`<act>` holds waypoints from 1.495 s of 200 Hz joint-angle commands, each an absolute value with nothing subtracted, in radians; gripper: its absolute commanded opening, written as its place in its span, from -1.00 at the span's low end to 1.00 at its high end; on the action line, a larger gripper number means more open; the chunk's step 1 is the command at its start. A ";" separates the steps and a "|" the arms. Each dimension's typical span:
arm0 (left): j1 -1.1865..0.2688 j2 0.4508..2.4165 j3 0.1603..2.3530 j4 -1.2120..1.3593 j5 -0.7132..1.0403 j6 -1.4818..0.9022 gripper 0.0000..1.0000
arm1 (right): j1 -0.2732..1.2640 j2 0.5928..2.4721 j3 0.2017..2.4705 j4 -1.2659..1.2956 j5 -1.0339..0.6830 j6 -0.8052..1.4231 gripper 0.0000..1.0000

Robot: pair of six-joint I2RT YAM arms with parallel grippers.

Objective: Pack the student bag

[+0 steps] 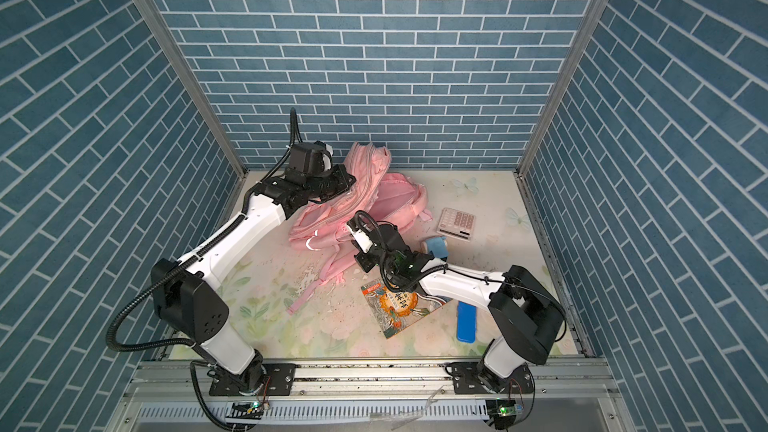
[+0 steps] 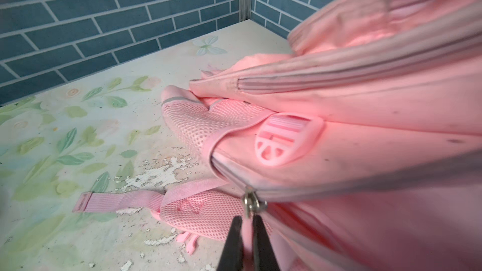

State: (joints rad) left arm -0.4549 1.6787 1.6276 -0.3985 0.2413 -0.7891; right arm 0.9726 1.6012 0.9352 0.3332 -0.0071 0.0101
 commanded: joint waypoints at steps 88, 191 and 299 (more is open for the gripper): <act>-0.430 1.693 1.794 -0.447 0.266 -0.538 -1.00 | 1.004 1.714 1.069 0.437 -0.146 -0.008 -0.79; -0.351 1.698 1.778 -0.753 0.016 -0.059 -1.00 | 0.898 1.378 1.005 0.174 -0.089 0.135 0.35; -0.329 1.500 1.424 -0.569 0.015 -0.179 -0.10 | 0.615 1.123 0.821 -0.220 -0.123 0.759 0.30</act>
